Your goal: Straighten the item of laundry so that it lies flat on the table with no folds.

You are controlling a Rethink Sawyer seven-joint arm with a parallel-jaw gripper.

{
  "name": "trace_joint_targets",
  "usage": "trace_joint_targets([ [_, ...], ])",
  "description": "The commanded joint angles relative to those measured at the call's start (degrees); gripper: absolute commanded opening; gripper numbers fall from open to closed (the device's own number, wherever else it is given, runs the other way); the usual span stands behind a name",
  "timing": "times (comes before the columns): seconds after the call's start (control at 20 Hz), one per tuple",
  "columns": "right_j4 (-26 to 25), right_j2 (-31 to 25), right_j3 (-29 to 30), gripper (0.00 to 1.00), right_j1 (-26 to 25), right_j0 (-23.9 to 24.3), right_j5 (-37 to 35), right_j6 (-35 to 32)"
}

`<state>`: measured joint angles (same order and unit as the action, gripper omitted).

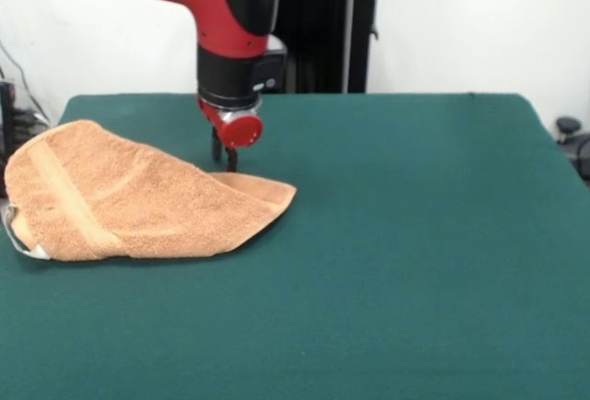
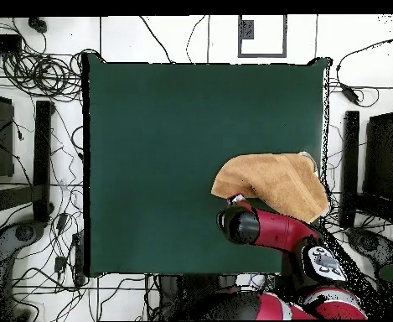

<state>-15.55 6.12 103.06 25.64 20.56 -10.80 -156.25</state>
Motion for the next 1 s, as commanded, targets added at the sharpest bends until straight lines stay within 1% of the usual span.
trace_joint_targets([
  [0.05, 5.73, -6.17, 3.58, 1.0, -2.09, -2.14, 2.91, -8.91],
  [0.3, 6.98, -8.56, 4.56, 1.0, -2.26, 0.54, -0.31, -6.01],
  [0.5, 7.11, -8.78, 4.6, 1.0, -1.48, 0.77, -1.3, -4.83],
  [0.6, 7.77, -9.81, 5.62, 1.0, 0.05, 1.31, -2.19, -4.79],
  [0.7, 8.54, -9.66, 6.76, 1.0, 2.2, 0.69, -3.5, -5.14],
  [0.8, 9.21, -8.15, 7.22, 1.0, 4.66, -1.14, -6.09, -5.21],
  [1.0, 9.95, -7.32, 7.38, 1.0, 7.91, -1.98, -10.19, -3.75],
])
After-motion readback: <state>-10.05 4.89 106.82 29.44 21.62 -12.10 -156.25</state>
